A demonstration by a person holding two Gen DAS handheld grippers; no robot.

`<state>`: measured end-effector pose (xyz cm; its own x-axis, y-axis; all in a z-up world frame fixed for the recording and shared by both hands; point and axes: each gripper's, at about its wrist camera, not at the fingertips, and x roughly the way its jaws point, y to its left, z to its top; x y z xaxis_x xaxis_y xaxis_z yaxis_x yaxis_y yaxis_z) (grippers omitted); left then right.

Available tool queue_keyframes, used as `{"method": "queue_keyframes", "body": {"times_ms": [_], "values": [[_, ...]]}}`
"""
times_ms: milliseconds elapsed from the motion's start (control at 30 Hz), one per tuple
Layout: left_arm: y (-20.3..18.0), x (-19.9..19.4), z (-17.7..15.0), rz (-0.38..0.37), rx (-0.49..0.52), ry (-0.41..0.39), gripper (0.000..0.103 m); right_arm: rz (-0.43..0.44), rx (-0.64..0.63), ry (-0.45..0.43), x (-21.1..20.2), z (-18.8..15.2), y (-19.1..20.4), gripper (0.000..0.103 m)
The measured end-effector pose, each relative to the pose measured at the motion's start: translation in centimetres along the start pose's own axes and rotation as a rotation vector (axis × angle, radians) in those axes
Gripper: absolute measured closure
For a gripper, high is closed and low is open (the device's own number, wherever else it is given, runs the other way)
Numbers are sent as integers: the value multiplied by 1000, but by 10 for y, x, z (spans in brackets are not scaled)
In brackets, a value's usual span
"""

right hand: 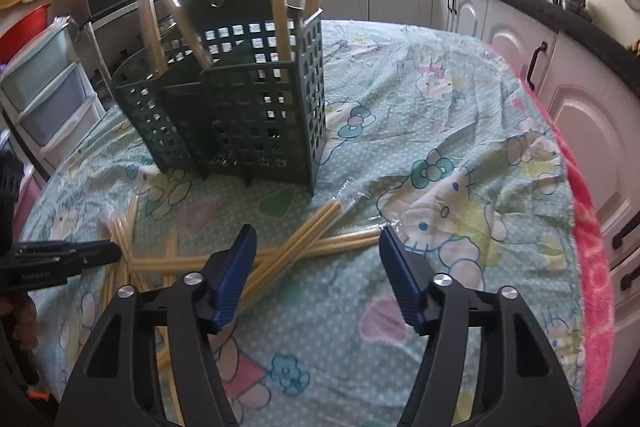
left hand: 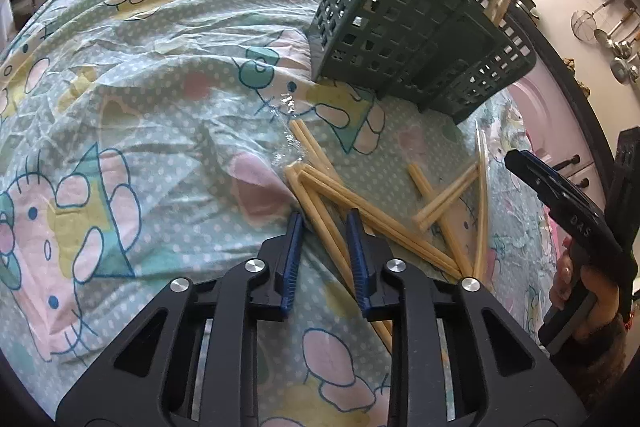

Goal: Organize utensils
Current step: 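Lower the left tool onto a wooden chopstick and close while the right tool grasps another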

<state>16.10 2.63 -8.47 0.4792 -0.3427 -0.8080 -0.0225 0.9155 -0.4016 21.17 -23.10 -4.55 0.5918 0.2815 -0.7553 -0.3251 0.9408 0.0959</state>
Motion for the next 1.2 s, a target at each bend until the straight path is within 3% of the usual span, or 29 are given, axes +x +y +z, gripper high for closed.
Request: {"method": "queue_keyframes", "body": {"times_ms": [267,467,700,967,1200], "values": [[11,0,9,-15,-29,-3,87,27,53,92,33,18,-6,48],[16,0,15,-20,-42,-8,87,70,152,157,54,24,-19,57],[20,1,20,-25,-51,-13,87,77,185,170,61,27,-27,65],[23,3,28,-30,-64,-20,88,72,218,158,59,26,-37,87],[25,4,31,-39,-70,-21,92,83,221,130,52,26,-38,95]]}}
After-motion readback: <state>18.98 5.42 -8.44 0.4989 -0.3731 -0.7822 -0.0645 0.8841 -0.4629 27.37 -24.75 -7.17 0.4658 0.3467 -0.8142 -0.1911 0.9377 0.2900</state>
